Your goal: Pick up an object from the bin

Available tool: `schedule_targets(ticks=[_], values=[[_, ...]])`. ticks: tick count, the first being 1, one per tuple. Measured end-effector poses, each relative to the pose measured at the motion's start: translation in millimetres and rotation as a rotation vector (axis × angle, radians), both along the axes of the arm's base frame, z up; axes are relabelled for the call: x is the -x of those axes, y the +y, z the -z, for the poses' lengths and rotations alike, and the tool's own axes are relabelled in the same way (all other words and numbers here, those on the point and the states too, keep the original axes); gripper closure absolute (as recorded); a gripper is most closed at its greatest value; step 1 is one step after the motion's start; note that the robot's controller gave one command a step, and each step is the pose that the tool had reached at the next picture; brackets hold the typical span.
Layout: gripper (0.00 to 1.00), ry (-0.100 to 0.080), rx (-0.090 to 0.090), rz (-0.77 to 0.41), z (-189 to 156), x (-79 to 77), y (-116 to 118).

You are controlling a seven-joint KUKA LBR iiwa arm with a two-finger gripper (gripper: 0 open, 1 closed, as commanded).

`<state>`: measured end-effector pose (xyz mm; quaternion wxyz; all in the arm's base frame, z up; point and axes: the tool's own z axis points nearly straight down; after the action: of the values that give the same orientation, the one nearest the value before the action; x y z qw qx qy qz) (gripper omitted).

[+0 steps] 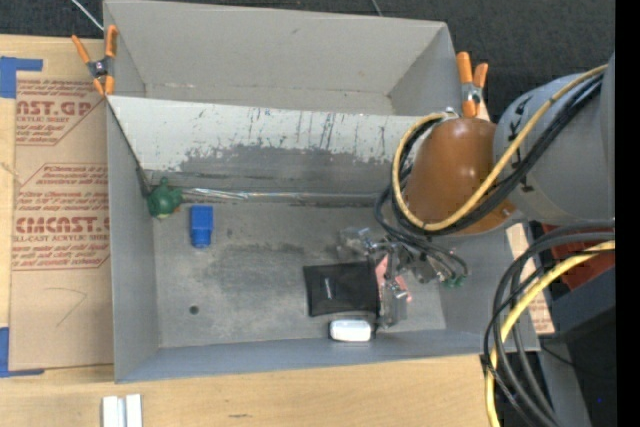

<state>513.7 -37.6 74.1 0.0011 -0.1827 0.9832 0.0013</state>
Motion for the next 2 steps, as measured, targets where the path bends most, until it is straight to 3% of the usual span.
schedule_targets(ticks=[1,2], values=[[1.0,0.003,0.0,0.025,4.4,-2.4,32.1],[1.0,0.003,0.001,0.025,4.5,-2.4,32.1]])
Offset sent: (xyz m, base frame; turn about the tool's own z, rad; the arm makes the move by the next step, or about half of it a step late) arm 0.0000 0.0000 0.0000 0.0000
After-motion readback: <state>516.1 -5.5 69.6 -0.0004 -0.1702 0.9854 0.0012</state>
